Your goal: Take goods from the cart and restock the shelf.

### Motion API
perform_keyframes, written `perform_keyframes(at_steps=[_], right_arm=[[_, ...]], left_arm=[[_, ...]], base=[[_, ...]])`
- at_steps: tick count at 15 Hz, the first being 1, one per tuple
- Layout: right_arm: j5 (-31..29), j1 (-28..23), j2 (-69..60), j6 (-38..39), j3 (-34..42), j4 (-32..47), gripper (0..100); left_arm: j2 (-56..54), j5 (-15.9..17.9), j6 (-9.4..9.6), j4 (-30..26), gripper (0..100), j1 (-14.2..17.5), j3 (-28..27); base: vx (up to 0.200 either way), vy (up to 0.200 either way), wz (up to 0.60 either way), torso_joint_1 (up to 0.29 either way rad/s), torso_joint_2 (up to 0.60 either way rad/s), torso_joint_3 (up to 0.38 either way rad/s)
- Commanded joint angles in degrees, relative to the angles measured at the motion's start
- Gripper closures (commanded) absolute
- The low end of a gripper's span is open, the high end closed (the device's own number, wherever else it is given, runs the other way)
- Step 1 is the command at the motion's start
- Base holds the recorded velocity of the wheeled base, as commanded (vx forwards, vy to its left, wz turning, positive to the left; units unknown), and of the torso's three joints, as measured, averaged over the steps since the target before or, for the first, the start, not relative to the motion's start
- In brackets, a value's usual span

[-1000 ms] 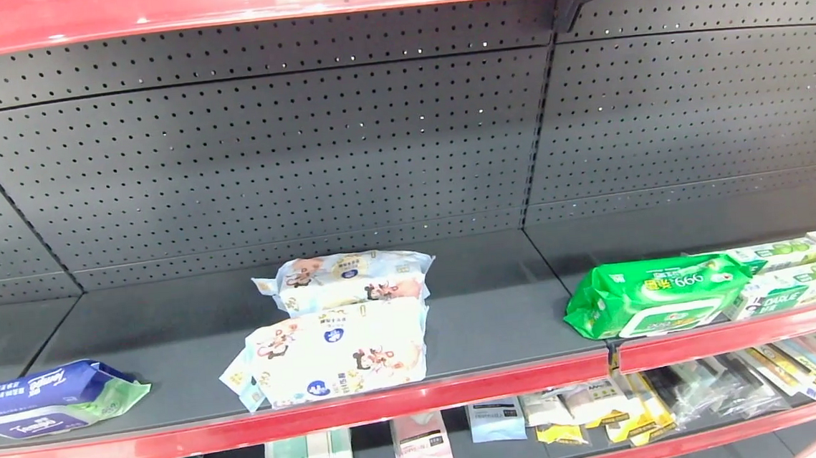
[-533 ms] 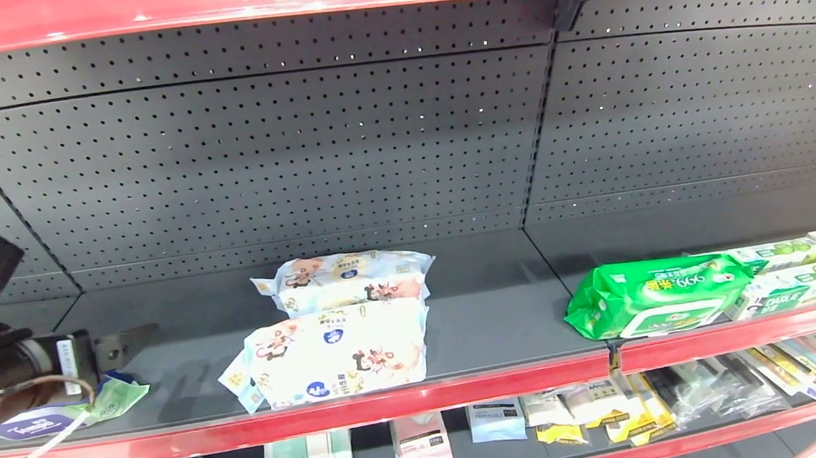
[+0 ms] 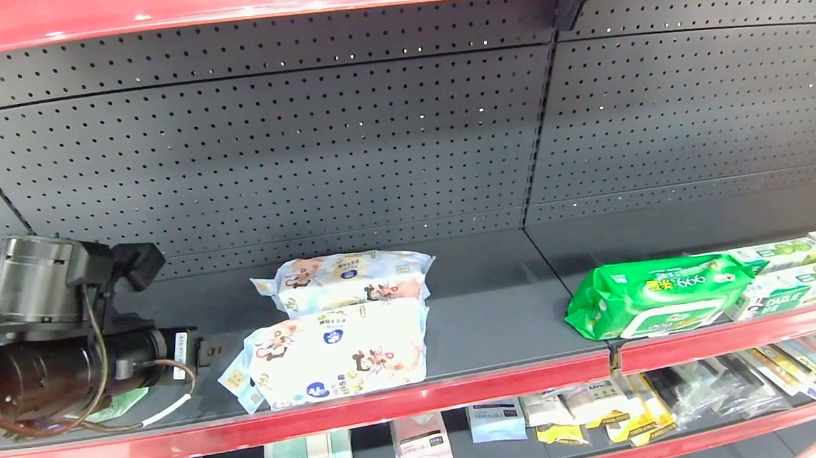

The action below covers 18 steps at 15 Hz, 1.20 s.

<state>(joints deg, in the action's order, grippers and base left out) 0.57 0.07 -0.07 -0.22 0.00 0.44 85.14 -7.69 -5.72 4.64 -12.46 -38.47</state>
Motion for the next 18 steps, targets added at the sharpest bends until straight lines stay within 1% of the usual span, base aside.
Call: perform_keyframes(at_steps=[1,4,5,6,7,8,9,13,16,18], right_arm=[[0.0,0.0,0.1,0.0,0.0,0.0,0],[0.0,0.0,0.1,0.0,0.0,0.0,0],[0.0,0.0,0.1,0.0,0.0,0.0,0],[0.0,0.0,0.1,0.0,0.0,0.0,0],[0.0,0.0,0.1,0.0,0.0,0.0,0],[0.0,0.0,0.1,0.0,0.0,0.0,0],[0.0,0.0,0.1,0.0,0.0,0.0,0],[0.0,0.0,0.1,0.0,0.0,0.0,0],[0.0,0.0,0.1,0.0,0.0,0.0,0],[0.0,0.0,0.1,0.0,0.0,0.0,0]], left_arm=[[2.4,-0.1,0.00,0.0,0,-0.6,-0.2],[2.2,-1.4,-0.08,0.0,0,-0.6,-0.2],[1.7,-1.7,-2.46,0.6,0,-0.6,-0.3],[1.6,-1.8,-3.86,0.7,0,-0.6,-0.2],[1.7,-2.1,-5.88,0.7,0,-0.5,0.2],[1.8,-2.6,-7.20,0.6,0,-0.3,0.6],[2.2,-3.3,-7.99,0.6,0,0.0,1.1],[5.1,-4.0,-7.99,0.8,0,0.1,1.1],[6.8,-4.1,-8.08,2.2,0,-0.1,0.9],[7.5,-3.6,-8.08,2.6,0,-1.1,0.8]], base=[[0.000,0.000,0.00,0.000,0.00,0.000],[0.000,0.000,0.00,0.000,0.00,0.000],[0.000,0.000,0.00,0.000,0.00,0.000],[0.000,0.000,0.00,0.000,0.00,0.000],[0.000,0.000,0.00,0.000,0.00,0.000],[0.000,0.000,0.00,0.000,0.00,0.000],[0.000,0.000,0.00,0.000,0.00,0.000],[0.000,0.000,0.00,0.000,0.00,0.000],[0.000,0.000,0.00,0.000,0.00,0.000],[0.000,0.000,0.00,0.000,0.00,0.000]])
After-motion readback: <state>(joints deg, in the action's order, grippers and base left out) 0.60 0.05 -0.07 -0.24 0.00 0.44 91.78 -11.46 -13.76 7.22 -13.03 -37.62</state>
